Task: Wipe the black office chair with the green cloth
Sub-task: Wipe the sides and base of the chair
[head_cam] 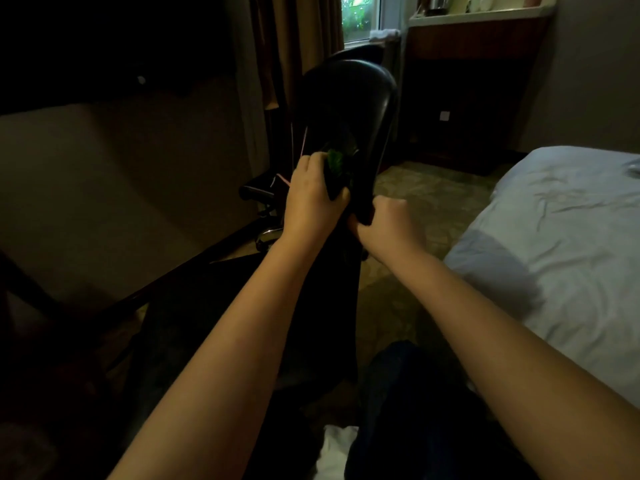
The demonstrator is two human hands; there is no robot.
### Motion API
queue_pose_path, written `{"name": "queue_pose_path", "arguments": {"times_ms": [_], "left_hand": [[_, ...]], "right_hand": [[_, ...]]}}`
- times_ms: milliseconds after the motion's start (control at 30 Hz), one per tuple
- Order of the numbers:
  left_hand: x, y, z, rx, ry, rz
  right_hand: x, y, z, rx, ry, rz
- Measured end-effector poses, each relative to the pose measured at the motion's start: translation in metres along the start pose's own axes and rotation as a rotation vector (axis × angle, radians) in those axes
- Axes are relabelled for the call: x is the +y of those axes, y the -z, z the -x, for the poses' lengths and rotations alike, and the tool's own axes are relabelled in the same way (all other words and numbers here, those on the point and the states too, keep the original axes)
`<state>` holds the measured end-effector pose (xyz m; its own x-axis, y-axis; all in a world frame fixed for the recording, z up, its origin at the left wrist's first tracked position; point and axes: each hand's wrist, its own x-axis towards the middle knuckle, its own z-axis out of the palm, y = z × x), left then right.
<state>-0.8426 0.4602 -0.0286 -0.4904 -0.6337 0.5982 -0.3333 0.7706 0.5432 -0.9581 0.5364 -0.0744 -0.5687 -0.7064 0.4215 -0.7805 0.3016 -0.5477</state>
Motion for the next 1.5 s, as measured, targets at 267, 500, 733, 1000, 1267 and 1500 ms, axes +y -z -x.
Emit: {"name": "queue_pose_path", "arguments": {"times_ms": [267, 500, 733, 1000, 1267, 1500], "left_hand": [[-0.011, -0.024, 0.011, 0.116, -0.030, -0.124], [-0.017, -0.035, 0.018, 0.154, 0.033, -0.061], [-0.024, -0.035, 0.028, 0.155, 0.041, -0.030], [-0.055, -0.044, 0.069, 0.098, 0.127, -0.017], [-0.066, -0.051, 0.085, 0.009, 0.227, -0.070], [-0.067, -0.051, 0.091, -0.109, 0.320, -0.096]], "right_hand": [[-0.001, -0.005, -0.003, 0.070, 0.037, 0.011], [-0.001, -0.006, 0.003, 0.175, 0.099, 0.037], [0.002, -0.006, 0.005, 0.158, 0.084, 0.031], [0.002, -0.003, 0.005, 0.103, 0.073, 0.034], [0.004, 0.002, -0.001, 0.088, 0.024, 0.061], [0.007, 0.001, -0.011, 0.070, 0.015, 0.069]]}}
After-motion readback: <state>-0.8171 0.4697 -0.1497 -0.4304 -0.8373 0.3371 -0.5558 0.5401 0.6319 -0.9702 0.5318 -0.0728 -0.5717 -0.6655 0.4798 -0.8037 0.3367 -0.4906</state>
